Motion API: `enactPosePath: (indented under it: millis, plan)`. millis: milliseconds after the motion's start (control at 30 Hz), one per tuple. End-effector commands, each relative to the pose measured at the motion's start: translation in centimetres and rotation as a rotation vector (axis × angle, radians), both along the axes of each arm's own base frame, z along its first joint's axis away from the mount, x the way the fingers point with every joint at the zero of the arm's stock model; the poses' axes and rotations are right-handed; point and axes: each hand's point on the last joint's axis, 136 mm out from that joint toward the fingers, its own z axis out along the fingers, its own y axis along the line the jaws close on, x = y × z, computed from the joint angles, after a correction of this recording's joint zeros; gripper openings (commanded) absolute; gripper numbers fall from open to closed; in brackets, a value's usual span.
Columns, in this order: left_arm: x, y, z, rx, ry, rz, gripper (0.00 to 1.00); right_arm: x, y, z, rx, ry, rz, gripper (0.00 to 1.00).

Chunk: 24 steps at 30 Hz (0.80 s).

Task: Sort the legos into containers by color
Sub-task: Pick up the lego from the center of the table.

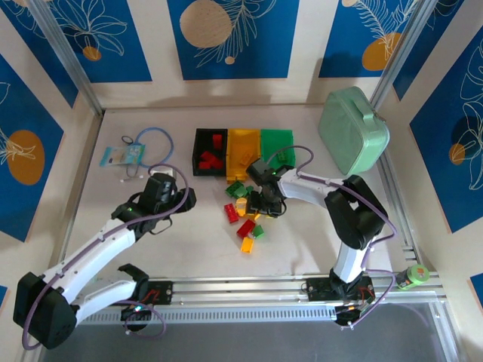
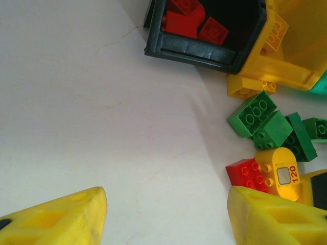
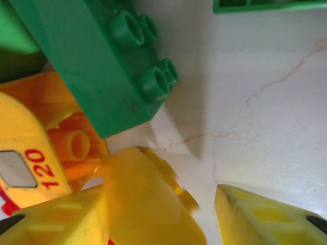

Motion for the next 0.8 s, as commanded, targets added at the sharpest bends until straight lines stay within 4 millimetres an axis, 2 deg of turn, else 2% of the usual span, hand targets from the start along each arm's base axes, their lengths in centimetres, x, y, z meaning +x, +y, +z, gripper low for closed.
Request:
enactPosePath:
  millis: [0,100,200,400,600,767]
  plan:
    - [-0.6,0.2,-0.7,0.006,0.015,0.008,0.64,-0.1,-0.1,-1.0,-0.027,0.019,-0.025,0.53]
    - [-0.8,0.2,-1.1,-0.001,0.02,0.01,0.63,-0.2,-0.1,-1.5,-0.033,0.028,-0.029,0.48]
    - [-0.9,0.1,-1.1,0.0,0.02,0.009,0.64,-0.4,-0.4,-1.4,-0.047,0.02,-0.027,0.36]
    - [-0.9,0.1,-1.5,0.006,0.023,0.009,0.64,-0.7,-1.1,0.2,-0.081,-0.022,-0.018,0.23]
    - [-0.9,-0.1,-1.7,0.004,0.025,0.004,0.63,-0.3,-1.3,3.8,-0.094,-0.1,0.005,0.2]
    - [-1.3,-0.2,-2.0,0.009,0.028,-0.008,0.63,2.3,-0.5,8.0,-0.056,-0.196,0.035,0.2]
